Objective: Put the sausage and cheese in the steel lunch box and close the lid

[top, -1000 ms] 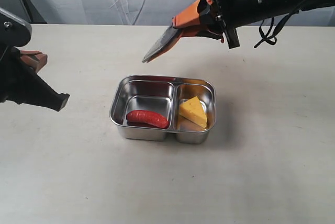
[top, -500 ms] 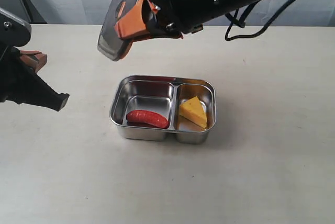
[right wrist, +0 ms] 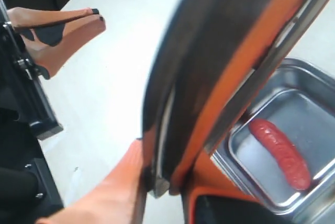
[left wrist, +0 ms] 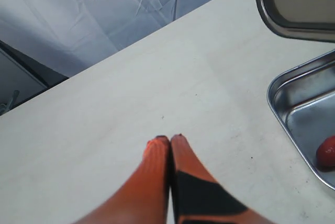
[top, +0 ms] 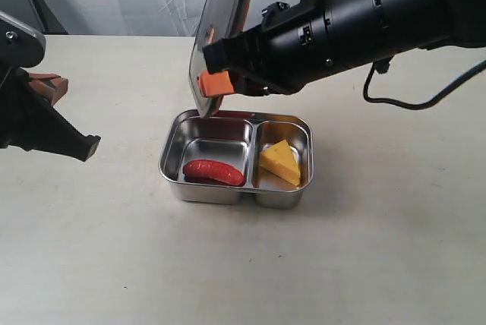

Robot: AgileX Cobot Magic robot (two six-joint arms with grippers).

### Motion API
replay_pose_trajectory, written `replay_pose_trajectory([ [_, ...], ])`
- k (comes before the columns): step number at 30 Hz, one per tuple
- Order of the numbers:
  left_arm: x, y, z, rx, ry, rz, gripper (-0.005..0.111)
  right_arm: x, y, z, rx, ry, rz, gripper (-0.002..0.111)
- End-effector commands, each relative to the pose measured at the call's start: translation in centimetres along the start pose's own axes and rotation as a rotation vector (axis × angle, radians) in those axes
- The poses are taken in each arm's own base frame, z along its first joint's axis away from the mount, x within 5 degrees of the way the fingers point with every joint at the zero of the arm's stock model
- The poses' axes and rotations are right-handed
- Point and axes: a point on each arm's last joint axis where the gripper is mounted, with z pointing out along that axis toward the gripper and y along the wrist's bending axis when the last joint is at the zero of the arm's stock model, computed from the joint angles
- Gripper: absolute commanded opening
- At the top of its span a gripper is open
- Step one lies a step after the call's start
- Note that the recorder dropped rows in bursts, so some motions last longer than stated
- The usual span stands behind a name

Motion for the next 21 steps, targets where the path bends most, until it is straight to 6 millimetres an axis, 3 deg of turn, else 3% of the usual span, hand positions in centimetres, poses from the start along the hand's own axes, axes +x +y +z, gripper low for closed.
replay_pose_trajectory([
  [1,-0.3,0.1,-0.1,-0.005,-0.01,-0.018,0.0,-0.1,0.8,-0.5,0.092,-0.035,-0.143,-0.001],
  [7,-0.3,0.1,-0.1,-0.005,-0.01,-0.018,0.0,0.3,2.3,-0.3,0.166,-0.059,-0.333,-0.001],
  [16,-0.3,0.1,-0.1,-0.005,-0.01,-0.018,0.0,0.7,2.8,-0.1,0.169,-0.024,-0.378,-0.001],
  [21,-0.3,0.1,-0.1,-0.005,-0.01,-0.018,0.0,0.6,2.4,-0.4,0.313,-0.045,-0.309,-0.001],
])
